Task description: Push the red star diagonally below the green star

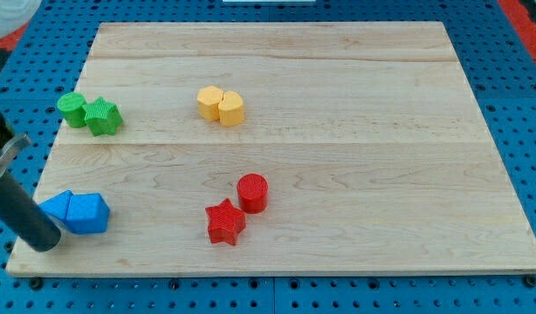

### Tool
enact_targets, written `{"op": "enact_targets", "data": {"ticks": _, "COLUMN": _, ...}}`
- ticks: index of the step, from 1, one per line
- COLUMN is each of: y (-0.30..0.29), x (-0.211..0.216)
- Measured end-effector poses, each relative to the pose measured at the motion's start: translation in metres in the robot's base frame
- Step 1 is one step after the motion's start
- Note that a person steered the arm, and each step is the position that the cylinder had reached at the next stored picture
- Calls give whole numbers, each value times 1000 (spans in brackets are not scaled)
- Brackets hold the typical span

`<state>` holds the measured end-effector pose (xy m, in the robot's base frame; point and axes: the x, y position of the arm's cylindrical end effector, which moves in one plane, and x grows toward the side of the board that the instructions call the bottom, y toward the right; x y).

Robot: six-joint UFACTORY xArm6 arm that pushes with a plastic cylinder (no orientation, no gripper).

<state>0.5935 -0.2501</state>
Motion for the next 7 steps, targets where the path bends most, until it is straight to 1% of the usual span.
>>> {"op": "enact_targets", "data": {"ticks": 1, "y": 6, "x": 25}}
{"op": "enact_targets", "data": {"ticks": 2, "y": 59, "x": 24}}
{"op": "enact_targets", "data": {"ticks": 4, "y": 190, "x": 25}}
{"op": "enact_targets", "data": {"ticks": 5, "y": 296, "x": 23}}
{"op": "enact_targets", "data": {"ticks": 6, "y": 318, "x": -2}}
{"op": "enact_targets", "data": {"ticks": 7, "y": 269, "x": -30}}
